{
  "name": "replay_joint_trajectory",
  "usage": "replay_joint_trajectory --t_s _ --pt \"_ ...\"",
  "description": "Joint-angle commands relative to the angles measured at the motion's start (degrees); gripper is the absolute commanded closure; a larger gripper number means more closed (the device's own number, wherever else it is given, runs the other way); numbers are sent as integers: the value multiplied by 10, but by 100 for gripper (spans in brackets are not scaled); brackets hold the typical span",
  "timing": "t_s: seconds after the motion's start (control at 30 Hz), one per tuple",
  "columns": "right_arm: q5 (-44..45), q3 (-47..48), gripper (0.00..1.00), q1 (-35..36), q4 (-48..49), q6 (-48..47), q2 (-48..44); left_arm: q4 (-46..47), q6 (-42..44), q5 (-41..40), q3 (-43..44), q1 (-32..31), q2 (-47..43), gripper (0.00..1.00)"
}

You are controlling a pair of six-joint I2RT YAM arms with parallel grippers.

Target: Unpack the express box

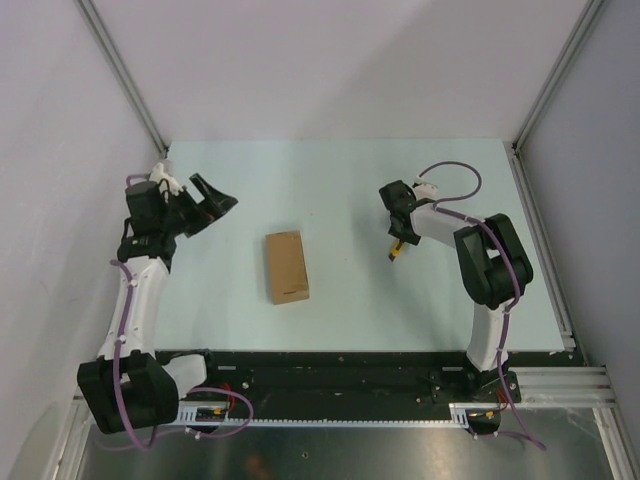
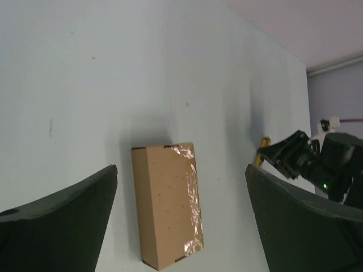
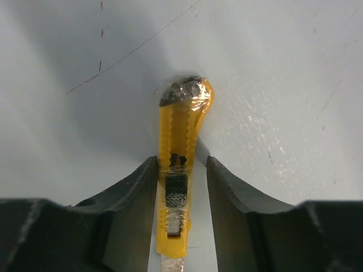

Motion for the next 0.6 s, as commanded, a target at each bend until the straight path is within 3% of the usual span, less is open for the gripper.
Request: replay_joint_trajectory --t_s 0.0,0.17,0.33,0.57 --pt "3 16 58 -5 -17 31 18 15 2 16 -8 -35 -16 1" --pt "-13 16 74 -4 -7 31 7 21 2 15 -8 -82 -14 1" --pt "-44 16 88 -6 -6 39 -23 36 -11 -2 -7 -173 1 1" --pt "-107 16 92 -9 -33 58 -114 86 -28 -63 4 -325 66 0"
